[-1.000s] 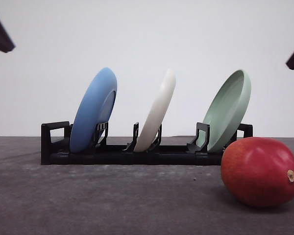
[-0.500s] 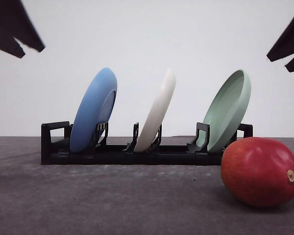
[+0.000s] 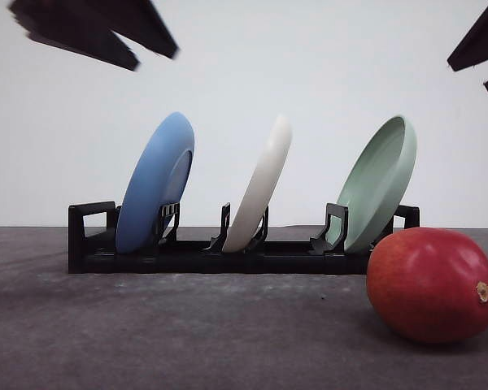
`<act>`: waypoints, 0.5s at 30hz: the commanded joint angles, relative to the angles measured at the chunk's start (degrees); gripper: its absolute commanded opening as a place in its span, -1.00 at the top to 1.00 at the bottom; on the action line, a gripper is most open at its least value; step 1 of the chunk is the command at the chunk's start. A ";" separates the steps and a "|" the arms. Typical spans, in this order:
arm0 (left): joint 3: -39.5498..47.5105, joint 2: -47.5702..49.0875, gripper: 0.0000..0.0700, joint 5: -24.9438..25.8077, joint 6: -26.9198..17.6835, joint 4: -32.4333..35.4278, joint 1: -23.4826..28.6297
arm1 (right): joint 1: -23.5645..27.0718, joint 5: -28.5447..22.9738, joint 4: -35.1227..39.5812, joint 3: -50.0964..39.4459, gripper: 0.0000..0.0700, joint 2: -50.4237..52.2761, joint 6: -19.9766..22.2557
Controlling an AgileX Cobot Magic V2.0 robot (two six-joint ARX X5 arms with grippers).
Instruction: Place pomegranate in white plate
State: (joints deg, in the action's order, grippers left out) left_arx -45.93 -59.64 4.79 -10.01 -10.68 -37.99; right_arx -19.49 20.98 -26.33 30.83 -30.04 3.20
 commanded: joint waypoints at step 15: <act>-6.94 -24.10 -0.23 -8.51 6.20 21.05 -6.31 | -0.33 -0.02 0.59 0.90 -0.28 -0.07 0.22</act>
State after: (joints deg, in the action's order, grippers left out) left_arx -51.34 -82.28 -3.38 -4.63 9.49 -43.63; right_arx -19.49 20.97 -26.33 30.83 -29.98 3.19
